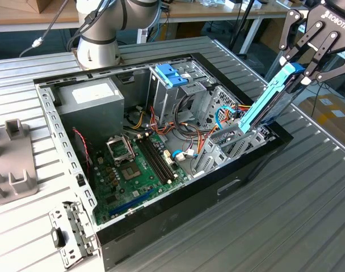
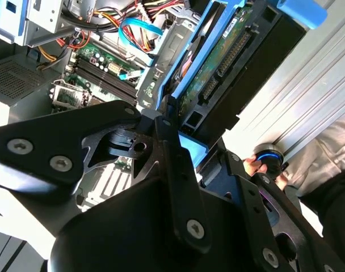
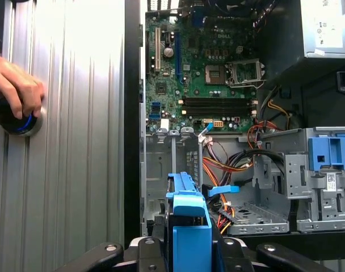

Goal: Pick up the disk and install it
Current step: 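Insert the disk into the insertion slot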

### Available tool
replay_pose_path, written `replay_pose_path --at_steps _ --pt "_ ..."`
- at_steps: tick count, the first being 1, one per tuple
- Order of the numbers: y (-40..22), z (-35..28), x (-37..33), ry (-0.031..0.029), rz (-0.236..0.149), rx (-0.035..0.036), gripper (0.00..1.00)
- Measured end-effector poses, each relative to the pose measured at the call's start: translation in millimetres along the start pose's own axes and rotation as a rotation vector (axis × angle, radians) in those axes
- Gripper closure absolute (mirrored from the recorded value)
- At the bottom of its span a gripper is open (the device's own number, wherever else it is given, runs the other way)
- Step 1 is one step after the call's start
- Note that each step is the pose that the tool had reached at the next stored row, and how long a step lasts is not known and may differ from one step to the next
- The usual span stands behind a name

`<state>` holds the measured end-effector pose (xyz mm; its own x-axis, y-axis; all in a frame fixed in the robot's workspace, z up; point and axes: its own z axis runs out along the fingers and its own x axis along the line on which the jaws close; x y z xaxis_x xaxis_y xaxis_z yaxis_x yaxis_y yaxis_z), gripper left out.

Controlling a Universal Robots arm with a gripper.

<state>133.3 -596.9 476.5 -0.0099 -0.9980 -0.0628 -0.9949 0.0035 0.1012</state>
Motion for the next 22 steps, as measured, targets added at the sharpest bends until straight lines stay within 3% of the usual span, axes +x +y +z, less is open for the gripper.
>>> replay_pose_path --at_steps 5,22 --pt "8.1 0.9 0.1 0.0000 0.000 0.0000 0.63" --pt "21.0 3.5 0.9 0.0002 0.000 0.0000 0.63"
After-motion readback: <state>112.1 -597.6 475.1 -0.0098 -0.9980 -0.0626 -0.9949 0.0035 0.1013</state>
